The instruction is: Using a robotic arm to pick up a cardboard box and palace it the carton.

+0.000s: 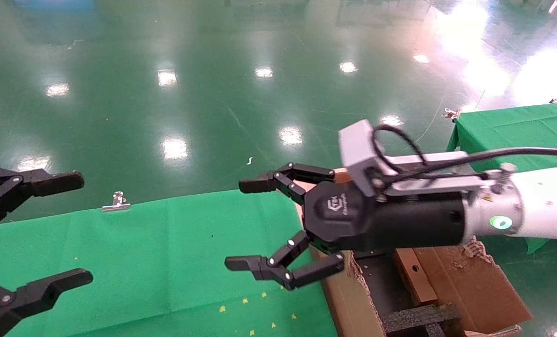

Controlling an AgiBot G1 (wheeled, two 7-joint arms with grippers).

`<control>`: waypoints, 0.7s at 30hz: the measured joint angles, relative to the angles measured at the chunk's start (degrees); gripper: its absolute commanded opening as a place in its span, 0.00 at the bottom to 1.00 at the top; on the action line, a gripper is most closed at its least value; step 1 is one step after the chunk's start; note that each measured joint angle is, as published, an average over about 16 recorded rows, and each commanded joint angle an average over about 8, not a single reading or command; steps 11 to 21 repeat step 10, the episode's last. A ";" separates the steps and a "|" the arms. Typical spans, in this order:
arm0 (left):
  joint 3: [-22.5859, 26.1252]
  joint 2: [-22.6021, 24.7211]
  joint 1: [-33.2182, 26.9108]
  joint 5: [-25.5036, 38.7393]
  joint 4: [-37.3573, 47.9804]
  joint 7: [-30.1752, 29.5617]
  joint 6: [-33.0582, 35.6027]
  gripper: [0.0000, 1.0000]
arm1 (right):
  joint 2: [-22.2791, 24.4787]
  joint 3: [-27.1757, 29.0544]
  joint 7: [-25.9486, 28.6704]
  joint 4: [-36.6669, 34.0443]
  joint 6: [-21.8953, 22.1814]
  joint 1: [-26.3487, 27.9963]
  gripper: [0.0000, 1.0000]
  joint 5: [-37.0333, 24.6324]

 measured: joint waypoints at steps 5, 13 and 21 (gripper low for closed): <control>0.00 0.00 0.00 0.00 0.01 0.00 0.00 1.00 | -0.37 4.25 -4.36 -0.30 -3.04 -2.57 1.00 3.83; 0.00 0.00 0.01 0.00 0.01 0.00 -0.01 1.00 | -0.59 6.76 -6.95 -0.47 -4.84 -4.09 1.00 6.11; 0.00 0.00 0.01 0.00 0.01 0.00 -0.01 1.00 | -0.59 6.76 -6.95 -0.47 -4.84 -4.09 1.00 6.11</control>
